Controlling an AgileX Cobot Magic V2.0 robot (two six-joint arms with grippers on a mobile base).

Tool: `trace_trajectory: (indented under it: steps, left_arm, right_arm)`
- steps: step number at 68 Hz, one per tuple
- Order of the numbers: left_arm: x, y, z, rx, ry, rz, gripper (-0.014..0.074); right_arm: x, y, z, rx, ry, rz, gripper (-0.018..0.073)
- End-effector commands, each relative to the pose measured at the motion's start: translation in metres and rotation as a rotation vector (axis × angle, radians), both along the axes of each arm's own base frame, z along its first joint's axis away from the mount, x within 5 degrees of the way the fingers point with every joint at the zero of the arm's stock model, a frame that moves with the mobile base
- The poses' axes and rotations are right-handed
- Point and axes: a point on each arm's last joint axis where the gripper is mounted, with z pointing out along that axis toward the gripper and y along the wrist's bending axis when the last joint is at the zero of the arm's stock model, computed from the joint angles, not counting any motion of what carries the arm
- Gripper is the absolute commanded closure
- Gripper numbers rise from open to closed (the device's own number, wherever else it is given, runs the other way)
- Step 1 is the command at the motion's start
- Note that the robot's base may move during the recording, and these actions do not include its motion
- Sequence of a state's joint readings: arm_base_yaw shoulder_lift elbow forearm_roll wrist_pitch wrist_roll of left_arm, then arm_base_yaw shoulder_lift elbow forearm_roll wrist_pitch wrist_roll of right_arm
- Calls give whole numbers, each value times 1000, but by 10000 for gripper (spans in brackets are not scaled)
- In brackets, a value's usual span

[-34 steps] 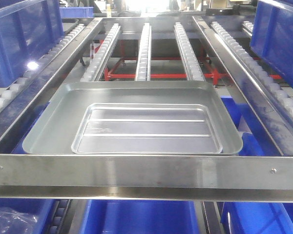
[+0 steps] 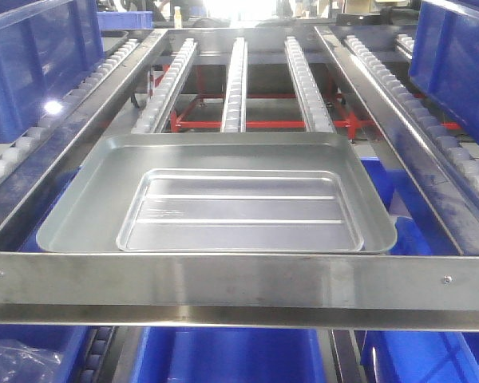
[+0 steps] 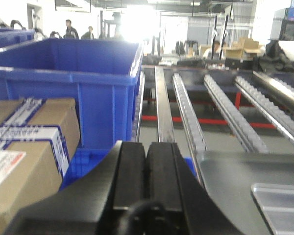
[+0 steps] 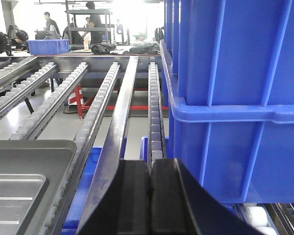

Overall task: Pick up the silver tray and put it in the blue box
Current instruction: 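Lower both grippers toward the near corners of the silver tray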

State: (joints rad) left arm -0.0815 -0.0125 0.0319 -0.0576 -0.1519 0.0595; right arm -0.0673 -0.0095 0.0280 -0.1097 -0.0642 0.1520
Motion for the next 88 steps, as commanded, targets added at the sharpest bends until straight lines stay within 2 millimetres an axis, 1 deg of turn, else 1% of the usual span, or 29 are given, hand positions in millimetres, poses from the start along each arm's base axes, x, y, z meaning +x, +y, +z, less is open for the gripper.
trace_trajectory:
  steps: [1, 11, 19, 28, 35, 42, 45, 50, 53, 58, 64, 72, 77, 80, 83, 88]
  left_arm:
    - [-3, 1, 6, -17, -116, 1, 689]
    - [-3, 0, 10, -14, -78, -3, 689]
    - [0, -1, 17, -1, 60, -14, 689]
    - [9, -3, 33, -9, 222, -27, 689]
    - [25, -8, 46, -81, 434, -62, 689]
    - [47, -13, 51, -77, 702, -85, 689]
    - [58, -15, 53, -88, 768, -90, 689]
    - [77, -18, 54, -125, 828, -95, 689]
    - [89, -19, 50, -142, 866, -90, 689]
    - [104, -22, 42, -195, 925, -88, 689]
    - [117, -26, 25, -269, 1028, -84, 689]
    - [131, -29, 6, -316, 1161, -74, 689]
    - [140, -33, 6, -310, 1200, -87, 689]
    - [146, -36, 13, -288, 1177, -104, 687]
    - [151, -43, 23, -242, 1136, -135, 687]
    - [157, -54, 38, -194, 1093, -182, 688]
  right_arm:
    - [-5, 1, 15, -20, -129, 4, 503]
    - [-4, 1, 14, -8, -84, 6, 503]
    - [-1, 0, 26, 1, 6, 4, 503]
    - [12, -1, 44, 13, 216, 8, 503]
    - [30, -1, 56, 16, 403, 18, 503]
    - [54, 1, 60, 14, 603, 27, 503]
    - [64, 2, 58, 11, 688, 32, 503]
    - [79, 4, 54, 5, 802, 40, 503]
    - [88, 5, 51, 4, 843, 40, 503]
    - [97, 5, 44, 4, 882, 41, 503]
    - [104, 6, 35, 16, 945, 42, 503]
    - [117, 7, 29, 25, 934, 50, 502]
    - [123, 10, 27, 49, 987, 55, 500]
    - [128, 12, 28, 47, 1023, 60, 499]
    - [132, 16, 30, 50, 1049, 68, 499]
    - [142, 23, 35, 94, 1046, 74, 491]
